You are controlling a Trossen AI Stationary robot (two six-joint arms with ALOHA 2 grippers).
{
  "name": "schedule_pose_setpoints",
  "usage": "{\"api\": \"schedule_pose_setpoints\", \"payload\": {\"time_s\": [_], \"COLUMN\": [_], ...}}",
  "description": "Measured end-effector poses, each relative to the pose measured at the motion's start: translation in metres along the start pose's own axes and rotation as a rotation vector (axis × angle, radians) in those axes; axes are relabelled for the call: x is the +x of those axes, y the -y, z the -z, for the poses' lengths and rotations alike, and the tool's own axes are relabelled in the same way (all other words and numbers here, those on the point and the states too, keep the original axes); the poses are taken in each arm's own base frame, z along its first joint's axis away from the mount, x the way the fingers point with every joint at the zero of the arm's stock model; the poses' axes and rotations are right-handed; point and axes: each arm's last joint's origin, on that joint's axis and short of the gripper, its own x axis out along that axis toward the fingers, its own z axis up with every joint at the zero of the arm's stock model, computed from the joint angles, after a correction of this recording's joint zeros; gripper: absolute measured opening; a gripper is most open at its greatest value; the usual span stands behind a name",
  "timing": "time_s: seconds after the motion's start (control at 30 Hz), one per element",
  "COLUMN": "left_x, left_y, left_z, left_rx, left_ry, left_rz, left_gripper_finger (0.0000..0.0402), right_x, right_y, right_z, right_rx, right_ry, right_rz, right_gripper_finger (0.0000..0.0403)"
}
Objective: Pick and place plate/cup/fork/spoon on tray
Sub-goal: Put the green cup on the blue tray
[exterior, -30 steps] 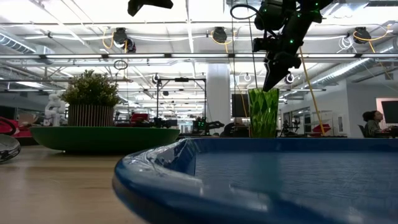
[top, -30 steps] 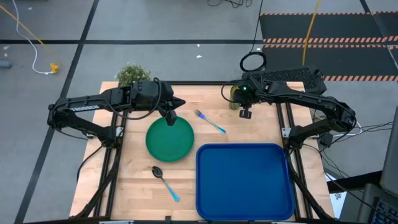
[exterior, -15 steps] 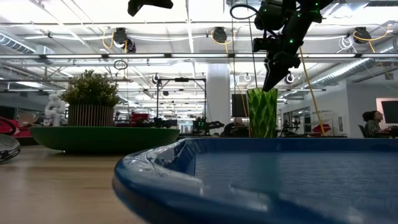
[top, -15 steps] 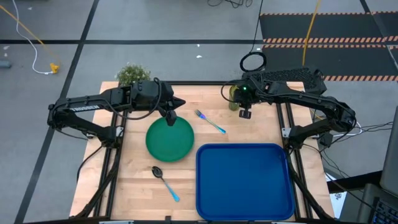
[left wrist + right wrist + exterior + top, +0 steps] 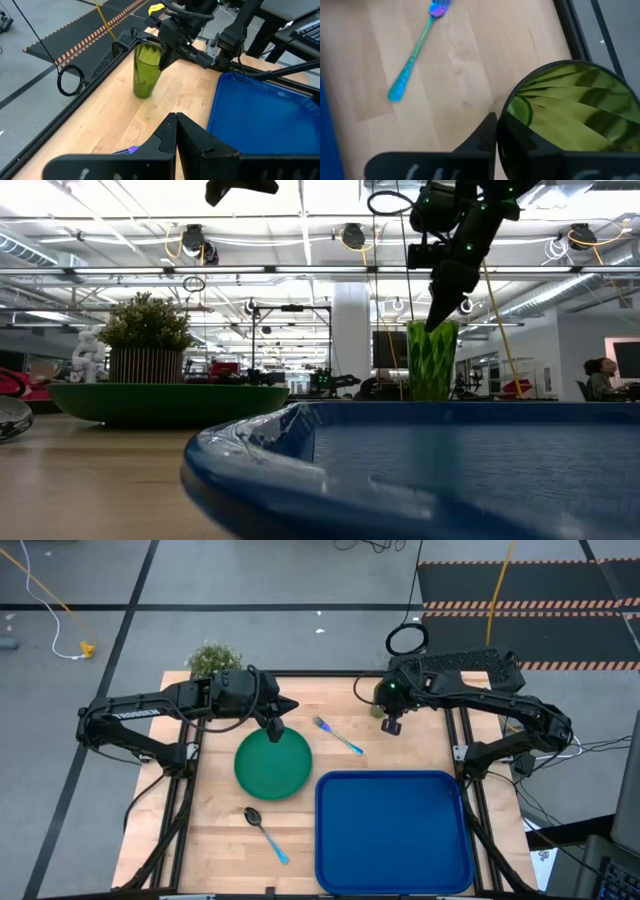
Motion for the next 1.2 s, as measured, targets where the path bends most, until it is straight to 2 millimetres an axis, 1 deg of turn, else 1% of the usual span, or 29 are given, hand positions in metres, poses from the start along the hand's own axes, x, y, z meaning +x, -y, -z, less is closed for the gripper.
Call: {"api": "schedule_pose_setpoints", "payload": {"time_s": [0.1,0.3,0.47,0.63,0.8,0.93,1.03,1.1,1.2], "left_x": [0.0,-0.001,-0.001,-0.003,-0.006,-0.009,-0.01,-0.01,-0.01], "left_y": [0.002,0.006,0.005,0.002,-0.001,-0.004,-0.004,-0.004,-0.004], "left_z": [0.0,0.002,0.009,0.02,0.032,0.039,0.042,0.041,0.042], "left_rx": [0.002,0.01,0.036,0.058,0.03,-0.048,-0.118,-0.165,-0.25], "left_ry": [-0.001,-0.008,-0.077,-0.197,-0.321,-0.398,-0.42,-0.417,-0.412], "left_rz": [0.006,0.02,0.008,-0.019,-0.055,-0.094,-0.118,-0.128,-0.145], "left_gripper_finger": [0.0008,0.0008,0.0008,0.0008,0.0008,0.0008,0.0008,0.0008,0.0008], "right_x": [-0.012,-0.045,-0.072,-0.093,-0.105,-0.11,-0.111,-0.113,-0.117], "right_y": [-0.006,-0.024,-0.047,-0.073,-0.094,-0.107,-0.113,-0.118,-0.127], "right_z": [-0.008,-0.034,-0.053,-0.061,-0.062,-0.061,-0.06,-0.059,-0.061], "right_rx": [0.005,0.081,0.101,0.143,0.255,0.383,0.48,0.499,0.453], "right_ry": [0.052,0.174,0.26,0.319,0.328,0.308,0.273,0.273,0.312], "right_rz": [-0.008,0.008,-0.022,-0.106,-0.198,-0.271,-0.349,-0.375,-0.403], "right_gripper_finger": [0.0004,0.0002,0.0001,0.0001,0.0001,0.0,0.0,0.0,0.0]}}
